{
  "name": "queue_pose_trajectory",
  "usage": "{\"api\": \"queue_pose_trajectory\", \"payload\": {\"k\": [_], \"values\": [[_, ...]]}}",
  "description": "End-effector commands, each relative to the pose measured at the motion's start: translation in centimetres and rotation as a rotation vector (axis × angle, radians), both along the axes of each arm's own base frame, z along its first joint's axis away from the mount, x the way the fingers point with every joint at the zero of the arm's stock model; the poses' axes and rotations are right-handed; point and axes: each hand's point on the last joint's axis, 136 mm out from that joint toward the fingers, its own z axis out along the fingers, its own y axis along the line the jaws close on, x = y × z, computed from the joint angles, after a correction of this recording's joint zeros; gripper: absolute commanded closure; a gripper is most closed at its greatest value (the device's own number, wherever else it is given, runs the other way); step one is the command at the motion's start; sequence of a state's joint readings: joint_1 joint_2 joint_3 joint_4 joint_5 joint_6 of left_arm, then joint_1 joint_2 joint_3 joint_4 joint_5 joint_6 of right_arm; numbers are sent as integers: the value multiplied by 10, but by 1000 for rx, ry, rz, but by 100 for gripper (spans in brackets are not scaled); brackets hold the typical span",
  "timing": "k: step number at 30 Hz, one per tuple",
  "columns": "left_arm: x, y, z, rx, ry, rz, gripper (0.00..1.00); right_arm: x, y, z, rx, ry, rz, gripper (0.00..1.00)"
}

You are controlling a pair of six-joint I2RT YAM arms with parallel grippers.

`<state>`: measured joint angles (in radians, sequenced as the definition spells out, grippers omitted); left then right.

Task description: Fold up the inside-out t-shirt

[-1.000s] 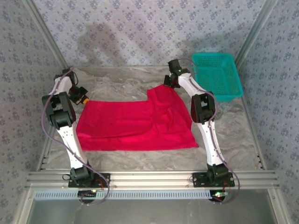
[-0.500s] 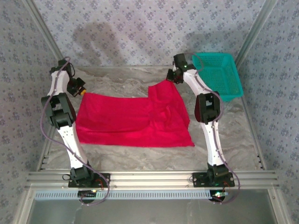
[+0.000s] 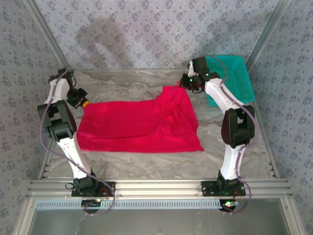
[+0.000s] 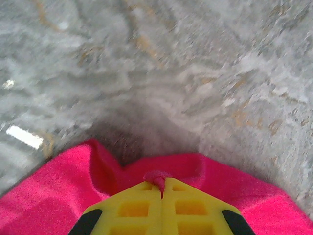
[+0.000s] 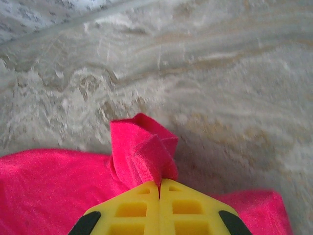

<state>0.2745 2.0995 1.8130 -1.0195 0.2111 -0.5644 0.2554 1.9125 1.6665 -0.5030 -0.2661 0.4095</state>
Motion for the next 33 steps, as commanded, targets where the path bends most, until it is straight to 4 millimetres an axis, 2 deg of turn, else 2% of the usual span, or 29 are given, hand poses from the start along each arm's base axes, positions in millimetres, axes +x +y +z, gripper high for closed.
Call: {"api": "queue_pose_trajectory", "payload": {"k": [1, 7, 11, 12, 17, 21, 29, 33], "values": [[-11, 5, 24, 5, -56, -8, 100, -24, -10, 20, -6, -50, 1, 100], [-41, 13, 29, 12, -45, 9, 100, -77, -24, 12, 1, -4, -18, 100], [-58, 13, 28, 13, -34, 7, 100, -109, -31, -2, 11, 45, -40, 100], [-63, 13, 26, 11, -25, 7, 100, -120, -34, -11, 6, 73, -46, 100], [-81, 13, 18, 0, -1, 10, 100, -152, -49, -25, -22, 108, -84, 100], [-93, 16, 14, -15, 7, 28, 100, -169, -59, -33, -37, 126, -119, 100], [-108, 19, 17, -7, -1, 47, 100, -185, -62, -47, -28, 178, -138, 100], [-122, 15, 1, -14, 27, 74, 100, -198, -63, -66, -15, 224, -164, 100]]}}
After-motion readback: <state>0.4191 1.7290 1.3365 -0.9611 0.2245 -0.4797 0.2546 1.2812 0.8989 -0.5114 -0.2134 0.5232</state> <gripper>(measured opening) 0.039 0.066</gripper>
